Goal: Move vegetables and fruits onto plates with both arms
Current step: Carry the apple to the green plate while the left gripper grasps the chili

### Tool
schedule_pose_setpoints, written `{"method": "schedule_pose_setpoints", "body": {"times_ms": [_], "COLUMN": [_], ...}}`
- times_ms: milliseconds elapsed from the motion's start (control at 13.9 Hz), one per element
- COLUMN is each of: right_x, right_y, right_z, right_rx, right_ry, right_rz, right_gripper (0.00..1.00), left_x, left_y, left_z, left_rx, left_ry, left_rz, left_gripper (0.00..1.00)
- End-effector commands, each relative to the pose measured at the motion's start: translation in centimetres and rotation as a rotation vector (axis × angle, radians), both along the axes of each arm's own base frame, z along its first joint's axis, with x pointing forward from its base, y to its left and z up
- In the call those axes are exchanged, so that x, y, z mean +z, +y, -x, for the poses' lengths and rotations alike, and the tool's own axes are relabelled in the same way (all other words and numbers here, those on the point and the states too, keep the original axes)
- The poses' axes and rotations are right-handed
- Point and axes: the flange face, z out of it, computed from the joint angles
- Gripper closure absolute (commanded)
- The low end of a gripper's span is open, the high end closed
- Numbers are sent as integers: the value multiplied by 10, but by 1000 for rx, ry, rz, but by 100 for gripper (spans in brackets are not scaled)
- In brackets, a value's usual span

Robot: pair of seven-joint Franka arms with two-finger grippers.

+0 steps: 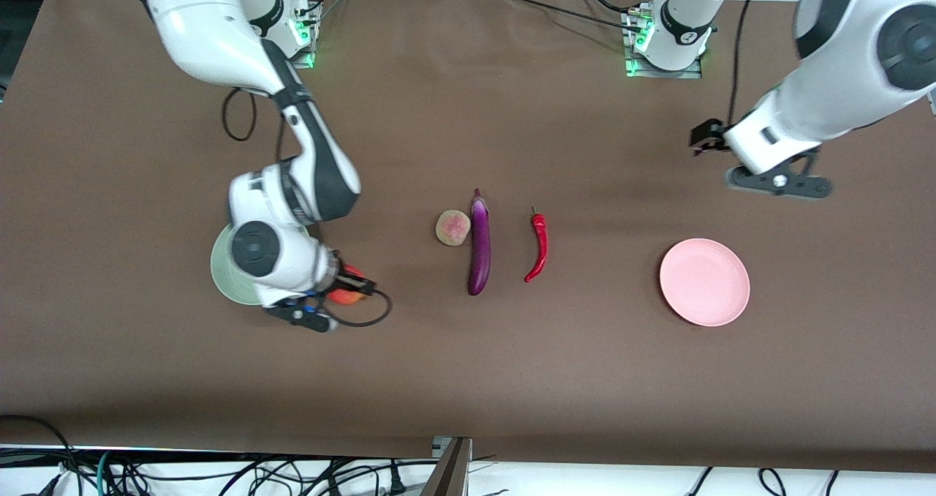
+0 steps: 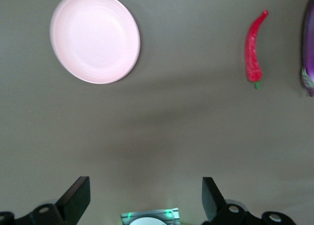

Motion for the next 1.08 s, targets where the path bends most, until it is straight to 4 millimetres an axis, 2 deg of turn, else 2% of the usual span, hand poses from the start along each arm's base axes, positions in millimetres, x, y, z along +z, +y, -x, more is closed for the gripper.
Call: {"method": "schedule_pose_setpoints", "body": {"times_ms": [0, 72, 216, 359, 431, 503, 575, 647, 790, 862, 1006], "right_x": [-1, -11, -34, -58, -65, -63, -56, -41, -3, 16, 35], "right_y": [-65, -92, -138, -177, -180, -179, -176, -167, -140, -121, -85], "right_z": [26, 30, 36, 41, 44, 42, 39, 36, 23, 17, 13], "right_rx": [112, 148, 186, 164, 147, 146, 137, 126, 35, -3, -80], "right_ry": [45, 47, 40, 17, 1, -6, -14, -8, 29, 41, 44], "right_rz": [26, 34, 47, 52, 38, 27, 15, -10, -64, -65, -55], "right_gripper": [71, 70, 59, 36, 27, 9, 1, 1, 1, 1, 1], "left_x": [-82, -108, -157, -196, -215, -235, -252, -263, -274, -284, -314], "left_y": [-27, -38, -63, -98, -117, -135, -154, -173, -197, -199, -210], "left_z": [-24, -35, -49, -50, -47, -43, -37, -30, -19, -18, -10], "left_rx": [11, 7, 16, 48, 74, 97, 119, 152, 197, 196, 182], "left_ry": [131, 106, 64, 32, 24, 18, 7, -4, -32, -43, -80], "left_rz": [44, 67, 87, 87, 80, 70, 62, 54, 43, 37, 50], "left_gripper": [0, 0, 0, 0, 0, 0, 0, 0, 0, 0, 0]}}
